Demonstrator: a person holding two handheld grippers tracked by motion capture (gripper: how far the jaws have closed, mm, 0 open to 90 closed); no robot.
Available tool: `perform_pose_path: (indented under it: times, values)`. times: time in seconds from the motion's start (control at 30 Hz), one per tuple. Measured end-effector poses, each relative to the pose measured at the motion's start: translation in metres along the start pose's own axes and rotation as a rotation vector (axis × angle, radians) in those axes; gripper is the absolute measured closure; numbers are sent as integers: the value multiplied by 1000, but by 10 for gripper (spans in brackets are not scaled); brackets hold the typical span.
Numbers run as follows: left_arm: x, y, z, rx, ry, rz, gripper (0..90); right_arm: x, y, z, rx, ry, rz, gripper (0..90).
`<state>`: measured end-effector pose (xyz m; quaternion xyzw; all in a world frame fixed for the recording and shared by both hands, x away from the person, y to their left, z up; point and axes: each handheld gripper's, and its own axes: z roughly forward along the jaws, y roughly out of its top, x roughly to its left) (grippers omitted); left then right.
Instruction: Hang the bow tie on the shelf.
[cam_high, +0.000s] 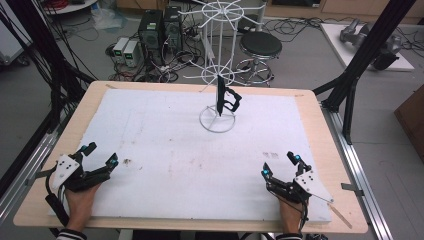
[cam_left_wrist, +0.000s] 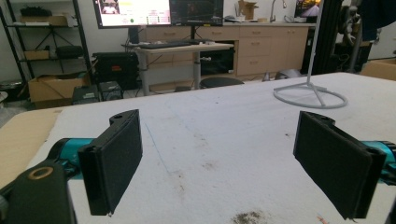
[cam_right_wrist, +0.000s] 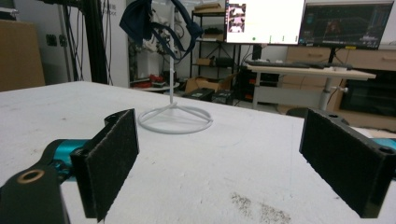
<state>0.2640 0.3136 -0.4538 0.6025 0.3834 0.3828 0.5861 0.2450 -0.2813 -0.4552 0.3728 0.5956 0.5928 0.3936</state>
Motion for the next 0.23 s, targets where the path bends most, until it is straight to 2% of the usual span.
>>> perform_pose_path:
  times: [0.23]
  values:
    - [-1,-1,-1,-12,8,5,160,-1,0,0,0,-5,16,109]
